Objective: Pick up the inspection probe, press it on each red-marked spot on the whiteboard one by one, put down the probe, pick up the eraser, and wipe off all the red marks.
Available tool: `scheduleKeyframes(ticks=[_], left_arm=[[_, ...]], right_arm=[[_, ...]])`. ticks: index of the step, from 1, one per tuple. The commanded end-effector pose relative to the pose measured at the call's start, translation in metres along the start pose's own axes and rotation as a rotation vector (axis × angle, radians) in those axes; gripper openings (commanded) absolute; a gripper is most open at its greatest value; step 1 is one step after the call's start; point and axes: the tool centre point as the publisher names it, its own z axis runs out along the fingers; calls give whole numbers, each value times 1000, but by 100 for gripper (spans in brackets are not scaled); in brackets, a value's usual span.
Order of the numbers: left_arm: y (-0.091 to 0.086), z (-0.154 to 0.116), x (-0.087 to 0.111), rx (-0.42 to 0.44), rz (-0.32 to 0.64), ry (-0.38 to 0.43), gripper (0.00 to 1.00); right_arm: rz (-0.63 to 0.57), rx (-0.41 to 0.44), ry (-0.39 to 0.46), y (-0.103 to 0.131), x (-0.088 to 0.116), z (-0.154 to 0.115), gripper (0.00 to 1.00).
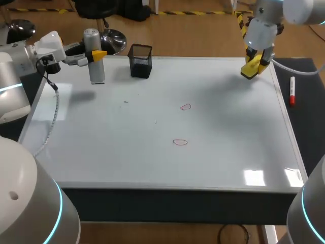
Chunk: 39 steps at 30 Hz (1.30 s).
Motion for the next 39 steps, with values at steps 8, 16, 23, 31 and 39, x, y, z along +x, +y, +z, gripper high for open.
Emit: scheduleKeyframes(ticks=[8,16,23,31,39], left_arm=[[-1,2,5,3,5,4,0],[-11,24,49,30,18,120,0],[-26,53,93,53,27,246,0],[-26,89,136,48,10,387,0],[-10,128,169,38,-34,502,0]], right_arm=[[-2,1,5,-1,-1,-1,0],[-2,1,5,-1,-1,-1,0],[-2,1,5,-1,-1,-1,0],[-2,1,5,-1,-1,-1,0],[-2,1,5,-1,-1,-1,0]])
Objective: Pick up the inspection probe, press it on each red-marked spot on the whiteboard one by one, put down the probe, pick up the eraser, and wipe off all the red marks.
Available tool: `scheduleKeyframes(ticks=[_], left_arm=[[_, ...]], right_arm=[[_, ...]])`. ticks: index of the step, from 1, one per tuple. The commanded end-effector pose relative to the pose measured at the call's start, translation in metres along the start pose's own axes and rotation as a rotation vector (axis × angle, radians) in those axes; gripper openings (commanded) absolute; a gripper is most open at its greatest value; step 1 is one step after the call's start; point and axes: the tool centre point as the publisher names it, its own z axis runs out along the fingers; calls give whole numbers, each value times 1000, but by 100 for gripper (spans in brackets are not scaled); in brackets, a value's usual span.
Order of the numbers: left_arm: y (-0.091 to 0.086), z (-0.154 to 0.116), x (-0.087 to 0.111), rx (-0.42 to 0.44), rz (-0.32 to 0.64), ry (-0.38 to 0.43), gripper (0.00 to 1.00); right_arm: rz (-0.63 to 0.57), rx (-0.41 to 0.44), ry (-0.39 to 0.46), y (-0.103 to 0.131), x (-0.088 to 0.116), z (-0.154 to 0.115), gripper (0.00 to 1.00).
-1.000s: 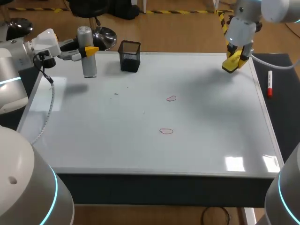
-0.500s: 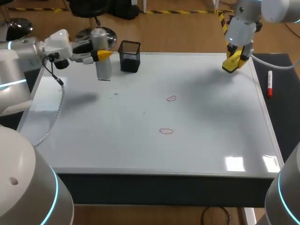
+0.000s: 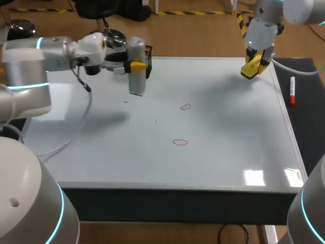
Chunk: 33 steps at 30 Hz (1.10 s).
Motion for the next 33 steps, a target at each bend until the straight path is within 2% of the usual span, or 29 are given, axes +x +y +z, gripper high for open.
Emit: scheduleKeyframes(ticks=[1,10,19,33], left_arm=[[10,26,-8,9,-18,58,0],[30,71,0,2,-51,130,0],[48,104,3,-13,-65,176,0],[79,131,-9,-19,-69,201,0]], right_arm=[[-2,1,5,-1,-1,-1,0],[-2,1,5,-1,-1,-1,0],[-2,1,5,-1,-1,-1,0],[-2,1,5,-1,-1,-1,0]])
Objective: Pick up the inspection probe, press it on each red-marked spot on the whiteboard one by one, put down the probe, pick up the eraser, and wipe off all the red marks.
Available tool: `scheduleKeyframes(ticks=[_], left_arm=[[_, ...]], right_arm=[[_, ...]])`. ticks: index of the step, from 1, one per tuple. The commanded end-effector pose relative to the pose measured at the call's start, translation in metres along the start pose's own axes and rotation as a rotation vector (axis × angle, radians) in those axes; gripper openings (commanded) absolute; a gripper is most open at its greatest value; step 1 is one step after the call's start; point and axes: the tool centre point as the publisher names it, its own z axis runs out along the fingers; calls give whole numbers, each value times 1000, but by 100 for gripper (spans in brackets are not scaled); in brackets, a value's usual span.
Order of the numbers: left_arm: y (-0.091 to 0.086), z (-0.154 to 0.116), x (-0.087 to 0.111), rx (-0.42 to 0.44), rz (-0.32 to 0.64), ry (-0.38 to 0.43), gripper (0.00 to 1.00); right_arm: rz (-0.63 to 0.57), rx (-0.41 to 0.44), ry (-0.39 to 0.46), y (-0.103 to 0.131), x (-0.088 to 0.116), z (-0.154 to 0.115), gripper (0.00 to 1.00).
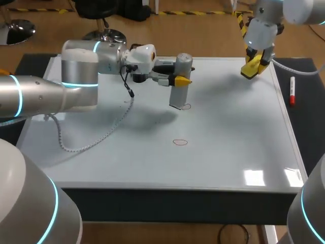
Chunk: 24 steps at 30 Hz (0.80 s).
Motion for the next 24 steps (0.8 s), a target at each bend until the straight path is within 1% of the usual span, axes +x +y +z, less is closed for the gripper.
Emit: scheduleKeyframes(ticks=[1,12,24], left_arm=[[11,7,-13,14,-3,19,0],[18,17,-25,29,-5,25,0],[29,19,-35,35,-4,38,0]], right_arm=[[-2,1,5,-1,-1,-1,0],[-2,1,5,-1,-1,-1,0],[-2,1,5,-1,-1,-1,0]])
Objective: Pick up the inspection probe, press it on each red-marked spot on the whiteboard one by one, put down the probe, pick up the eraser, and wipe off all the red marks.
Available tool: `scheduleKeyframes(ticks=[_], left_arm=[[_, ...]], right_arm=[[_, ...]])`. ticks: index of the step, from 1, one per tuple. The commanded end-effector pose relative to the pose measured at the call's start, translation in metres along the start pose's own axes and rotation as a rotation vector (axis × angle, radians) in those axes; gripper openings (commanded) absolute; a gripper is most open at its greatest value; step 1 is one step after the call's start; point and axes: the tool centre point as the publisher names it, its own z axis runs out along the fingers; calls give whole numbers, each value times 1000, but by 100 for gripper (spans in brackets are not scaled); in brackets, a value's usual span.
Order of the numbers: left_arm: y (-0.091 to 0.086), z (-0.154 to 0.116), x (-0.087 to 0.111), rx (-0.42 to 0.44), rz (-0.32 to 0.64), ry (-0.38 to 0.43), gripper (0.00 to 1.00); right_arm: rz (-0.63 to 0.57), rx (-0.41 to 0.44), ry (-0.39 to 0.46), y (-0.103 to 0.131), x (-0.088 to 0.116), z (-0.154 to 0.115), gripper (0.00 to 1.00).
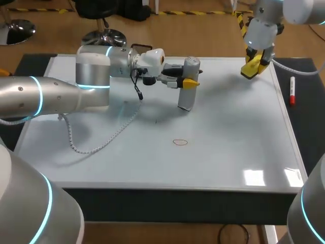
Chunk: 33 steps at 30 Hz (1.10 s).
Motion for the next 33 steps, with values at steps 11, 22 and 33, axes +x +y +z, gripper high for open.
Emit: scheduleKeyframes(ticks=[11,22,33], left_arm=[[13,-2,-11,-25,11,15,0],[20,-10,-10,-71,14,3,0],[22,-10,-10,-78,11,8,0]], right_arm=[[-2,2,5,-1,-1,-1,0],[-2,2,5,-1,-1,-1,0],[-2,2,5,-1,-1,-1,0]])
